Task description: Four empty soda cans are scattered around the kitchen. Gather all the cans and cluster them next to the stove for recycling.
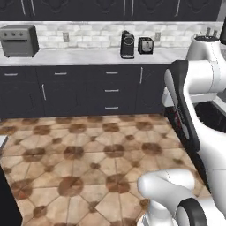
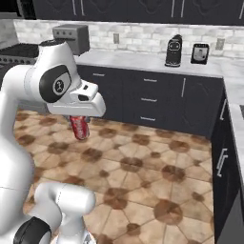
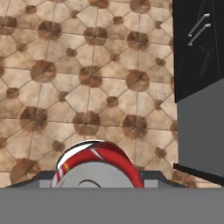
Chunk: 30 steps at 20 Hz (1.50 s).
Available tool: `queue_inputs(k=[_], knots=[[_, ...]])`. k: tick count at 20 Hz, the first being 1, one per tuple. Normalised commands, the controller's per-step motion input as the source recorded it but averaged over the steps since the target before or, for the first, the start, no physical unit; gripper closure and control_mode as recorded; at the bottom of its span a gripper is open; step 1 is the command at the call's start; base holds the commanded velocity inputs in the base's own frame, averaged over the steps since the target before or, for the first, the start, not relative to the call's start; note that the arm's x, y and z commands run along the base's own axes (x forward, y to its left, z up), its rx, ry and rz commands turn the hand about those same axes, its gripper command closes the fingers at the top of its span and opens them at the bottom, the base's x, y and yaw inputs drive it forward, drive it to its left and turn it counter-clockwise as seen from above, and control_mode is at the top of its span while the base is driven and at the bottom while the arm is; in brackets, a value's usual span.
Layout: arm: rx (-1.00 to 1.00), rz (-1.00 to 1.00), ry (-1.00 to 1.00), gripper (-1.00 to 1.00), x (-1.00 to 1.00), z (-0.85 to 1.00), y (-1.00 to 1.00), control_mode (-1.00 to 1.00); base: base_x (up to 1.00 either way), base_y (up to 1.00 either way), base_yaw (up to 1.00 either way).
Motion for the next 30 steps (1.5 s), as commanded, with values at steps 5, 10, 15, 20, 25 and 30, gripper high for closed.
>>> queue_inputs(k=[5,10,15,20,25,30], knots=[[0.0,0.0,0.0,1.0,0.0,0.0,0.0,1.0,1.0,-0.31,0.04],[0.0,0.0,0.0,1.0,0.0,0.0,0.0,1.0,1.0,0.15,-0.01],[0.0,0.0,0.0,1.0,0.0,0.0,0.0,1.0,1.0,0.65,-0.15],[0.0,0.0,0.0,1.0,0.0,0.0,0.0,1.0,1.0,0.83,-0.25],[0.0,0.0,0.0,1.0,0.0,0.0,0.0,1.0,1.0,0.43,-0.2],[0.0,0.0,0.0,1.0,0.0,0.0,0.0,1.0,1.0,0.19,-0.13]])
